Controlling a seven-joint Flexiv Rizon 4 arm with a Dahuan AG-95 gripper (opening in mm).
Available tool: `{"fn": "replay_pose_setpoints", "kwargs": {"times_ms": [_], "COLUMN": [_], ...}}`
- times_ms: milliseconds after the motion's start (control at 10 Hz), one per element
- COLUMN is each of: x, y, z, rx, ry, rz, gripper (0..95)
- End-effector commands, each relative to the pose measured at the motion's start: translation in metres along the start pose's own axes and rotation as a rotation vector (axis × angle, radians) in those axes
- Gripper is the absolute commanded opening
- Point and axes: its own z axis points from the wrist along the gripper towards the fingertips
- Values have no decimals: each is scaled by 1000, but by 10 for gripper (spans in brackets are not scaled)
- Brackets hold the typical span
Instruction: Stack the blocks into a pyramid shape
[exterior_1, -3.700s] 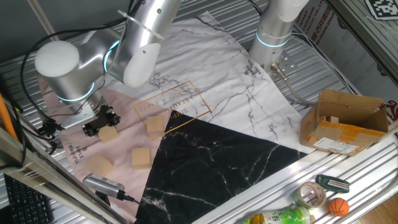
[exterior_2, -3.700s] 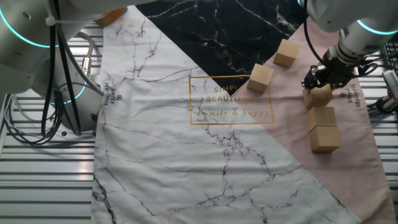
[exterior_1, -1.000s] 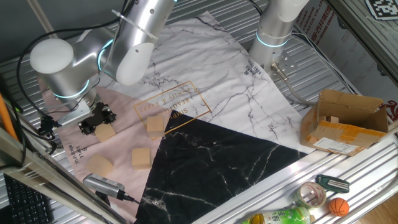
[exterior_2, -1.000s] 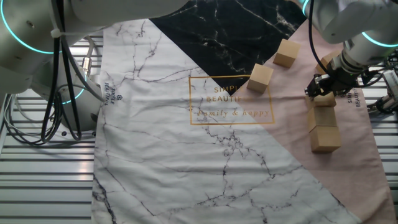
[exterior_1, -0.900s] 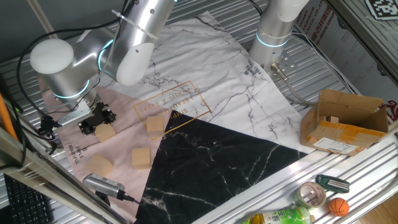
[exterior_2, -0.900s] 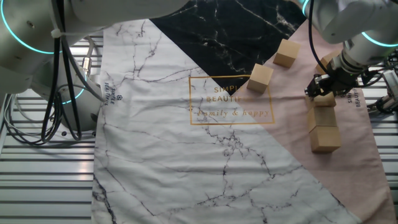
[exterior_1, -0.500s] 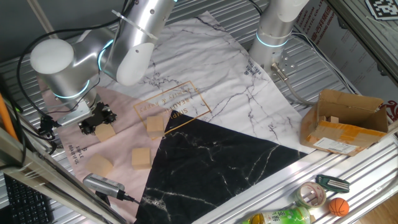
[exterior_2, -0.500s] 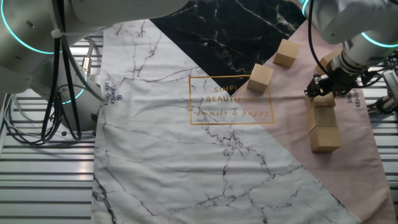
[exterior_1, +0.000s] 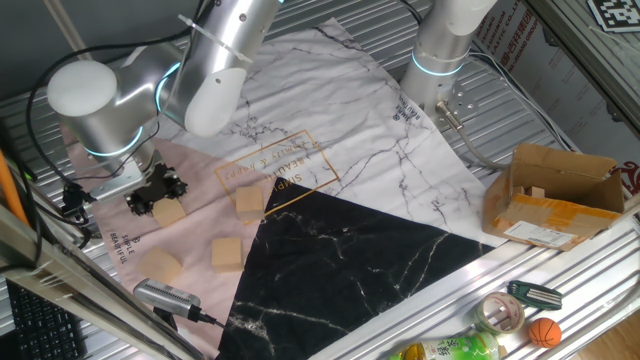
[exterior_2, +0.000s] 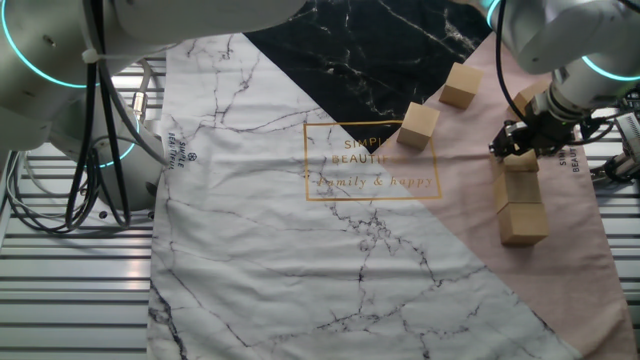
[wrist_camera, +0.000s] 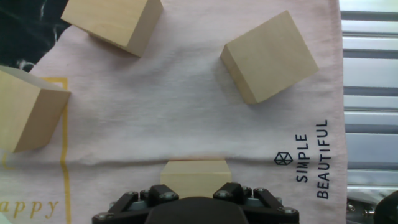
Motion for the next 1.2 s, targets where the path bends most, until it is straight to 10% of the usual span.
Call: {"fn": "replay_pose_setpoints", "kwargs": {"times_ms": [100,800,900,1100,1200], "x": [1,1,1,1,1], "y": [3,3,3,3,3], "z": [2,2,2,2,1], "rx": [2,7,-6,11,-5], "ry": [-2,-15,-12,-15,-11], "rz": [4,-5,-2,-3,0], "gripper": [0,0,190,190,380]}}
